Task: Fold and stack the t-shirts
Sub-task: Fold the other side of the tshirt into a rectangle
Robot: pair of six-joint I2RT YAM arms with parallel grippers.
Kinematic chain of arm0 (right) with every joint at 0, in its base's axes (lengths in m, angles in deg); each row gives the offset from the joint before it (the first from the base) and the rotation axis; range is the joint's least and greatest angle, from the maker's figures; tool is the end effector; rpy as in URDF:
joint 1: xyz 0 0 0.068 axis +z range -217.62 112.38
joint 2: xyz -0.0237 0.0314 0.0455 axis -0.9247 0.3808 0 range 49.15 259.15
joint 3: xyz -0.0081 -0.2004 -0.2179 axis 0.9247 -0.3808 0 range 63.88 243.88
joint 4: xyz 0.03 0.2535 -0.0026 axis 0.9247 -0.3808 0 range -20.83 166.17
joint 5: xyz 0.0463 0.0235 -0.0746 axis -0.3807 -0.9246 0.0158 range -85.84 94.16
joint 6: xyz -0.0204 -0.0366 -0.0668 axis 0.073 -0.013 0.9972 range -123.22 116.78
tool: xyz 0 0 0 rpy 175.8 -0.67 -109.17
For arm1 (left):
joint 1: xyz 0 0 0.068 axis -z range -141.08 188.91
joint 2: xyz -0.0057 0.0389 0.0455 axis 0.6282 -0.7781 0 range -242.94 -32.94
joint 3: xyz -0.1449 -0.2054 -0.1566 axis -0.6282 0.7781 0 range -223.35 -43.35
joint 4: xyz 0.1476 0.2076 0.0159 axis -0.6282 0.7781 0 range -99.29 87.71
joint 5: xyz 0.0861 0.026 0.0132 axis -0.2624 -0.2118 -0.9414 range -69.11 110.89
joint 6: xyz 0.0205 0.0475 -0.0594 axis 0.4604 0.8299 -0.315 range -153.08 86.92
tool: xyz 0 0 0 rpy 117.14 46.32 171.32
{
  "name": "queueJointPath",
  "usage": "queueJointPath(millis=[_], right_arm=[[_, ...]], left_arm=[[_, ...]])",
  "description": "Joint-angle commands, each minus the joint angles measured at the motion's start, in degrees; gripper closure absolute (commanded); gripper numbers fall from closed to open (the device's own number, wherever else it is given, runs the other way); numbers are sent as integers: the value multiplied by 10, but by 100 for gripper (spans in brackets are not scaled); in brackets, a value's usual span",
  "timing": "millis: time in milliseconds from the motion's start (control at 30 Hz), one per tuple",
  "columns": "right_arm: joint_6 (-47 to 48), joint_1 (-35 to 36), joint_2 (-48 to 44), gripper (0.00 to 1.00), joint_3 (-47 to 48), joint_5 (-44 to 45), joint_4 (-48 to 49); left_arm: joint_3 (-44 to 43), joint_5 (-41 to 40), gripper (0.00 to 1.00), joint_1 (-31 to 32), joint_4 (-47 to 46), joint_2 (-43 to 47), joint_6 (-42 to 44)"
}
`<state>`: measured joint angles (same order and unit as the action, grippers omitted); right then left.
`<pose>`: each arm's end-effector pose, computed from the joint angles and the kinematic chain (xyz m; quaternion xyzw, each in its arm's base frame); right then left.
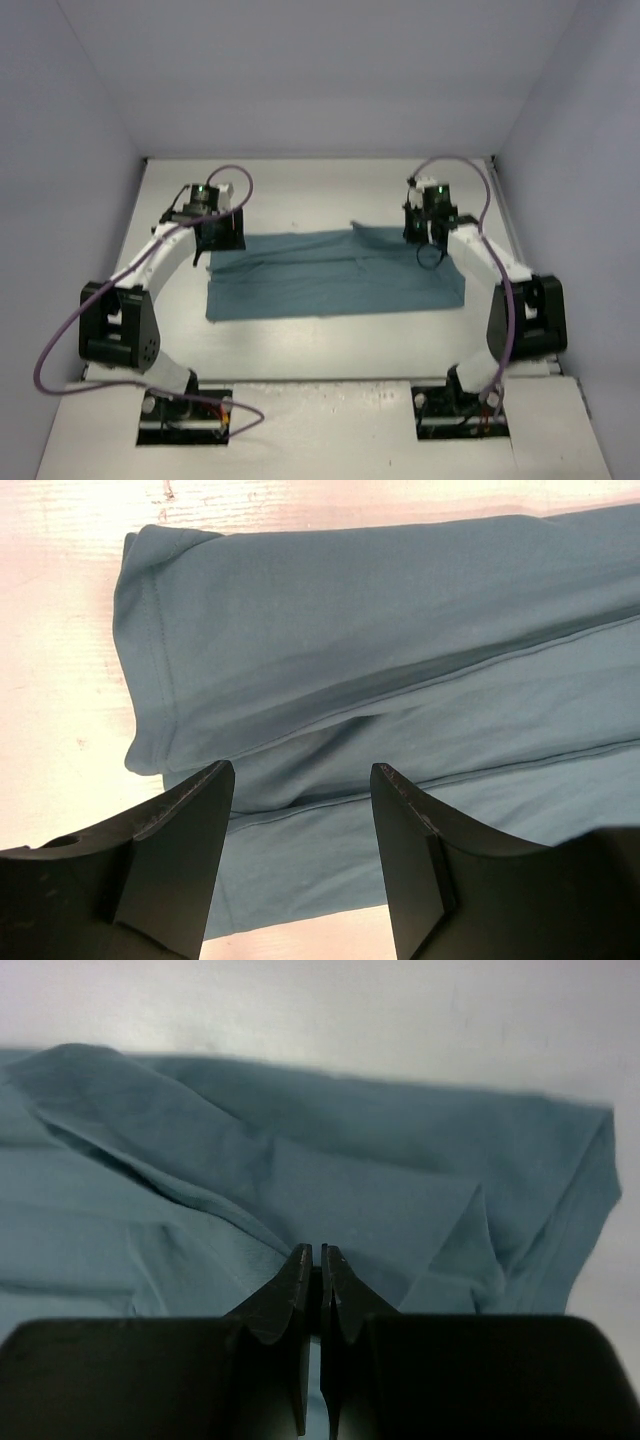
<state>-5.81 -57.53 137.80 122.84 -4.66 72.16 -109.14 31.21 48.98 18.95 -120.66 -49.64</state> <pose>0.3596 0.0745 0.2574 -0.0937 0.8749 0.1193 0.4600 0.3347 -0.0717 0.2601 -0.0225 0.9366 -0.1604 0.3106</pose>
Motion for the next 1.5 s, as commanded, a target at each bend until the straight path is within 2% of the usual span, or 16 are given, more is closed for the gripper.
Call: queueJointPath(millis=[0,300,567,867,1100,1167,1200,1233,1300,1467], right_arm=[[-56,-1,-87,100,-67,28,10],[-138,-1,-215,100,-181,53,-4],[-197,2,-279,100,-218,57,-60],[-301,13,-279,100,-234,113,-120],[-328,16,-257,99,-224,154,-160],[-335,17,-241,85,-219,172,-172],[-337,17,-234,75,-215,181,-173],[-339,17,-225,60,-207,191,-177],[-337,17,-219,47,-193,197,-177],[-275,17,-197,44,-121,218,-169]], left_arm=[[-12,-10,46,4,-11,30,-3],[-18,-12,46,4,-12,24,-12],[-20,-5,46,4,-10,20,-13],[-15,1,46,5,-10,9,-17],[-13,-6,46,5,-10,3,-16],[-14,-11,46,5,-9,-1,-17],[-15,-15,46,5,-9,-2,-18],[-19,-20,46,5,-9,-8,-19],[-23,-24,46,5,-9,-14,-20],[-41,-35,46,5,-5,-37,-19]])
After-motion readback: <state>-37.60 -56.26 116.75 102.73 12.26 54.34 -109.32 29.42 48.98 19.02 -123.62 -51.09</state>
